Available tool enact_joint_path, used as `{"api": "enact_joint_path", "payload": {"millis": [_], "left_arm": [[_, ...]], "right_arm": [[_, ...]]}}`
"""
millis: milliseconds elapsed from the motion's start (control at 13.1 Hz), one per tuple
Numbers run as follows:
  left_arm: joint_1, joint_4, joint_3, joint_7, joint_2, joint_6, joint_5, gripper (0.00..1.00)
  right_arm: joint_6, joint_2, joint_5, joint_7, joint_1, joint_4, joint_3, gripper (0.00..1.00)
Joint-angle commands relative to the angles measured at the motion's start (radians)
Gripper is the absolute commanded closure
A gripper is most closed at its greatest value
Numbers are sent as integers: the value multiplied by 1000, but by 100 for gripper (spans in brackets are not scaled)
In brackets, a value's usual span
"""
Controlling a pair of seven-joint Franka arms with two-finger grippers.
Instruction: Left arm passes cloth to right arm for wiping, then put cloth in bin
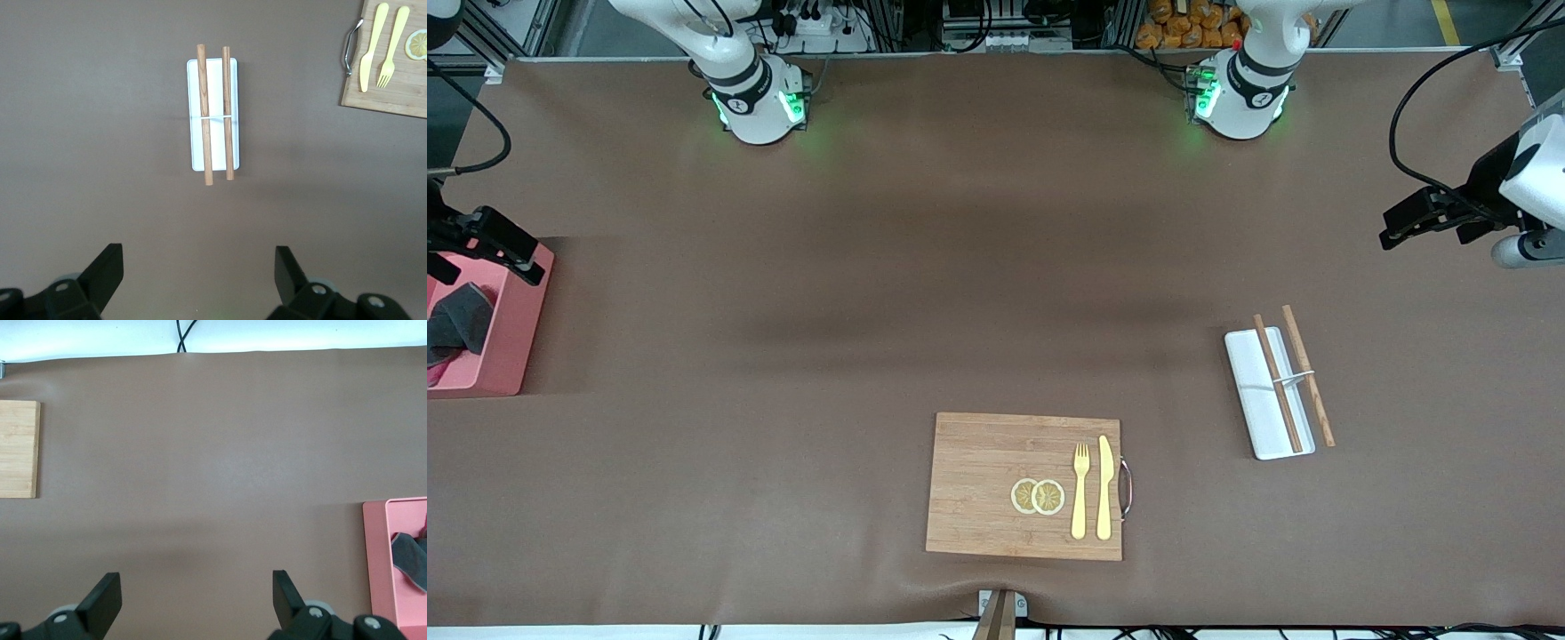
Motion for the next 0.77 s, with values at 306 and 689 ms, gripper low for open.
{"api": "enact_joint_path", "payload": {"millis": [306,689], "left_arm": [[-6,18,0,13,3,-16,-3,0],[2,27,0,13,3,-16,-2,0]], "right_arm": [[-19,14,-5,26,0,21,-2,0],[-22,14,-5,26,-5,26,-2,0]]}}
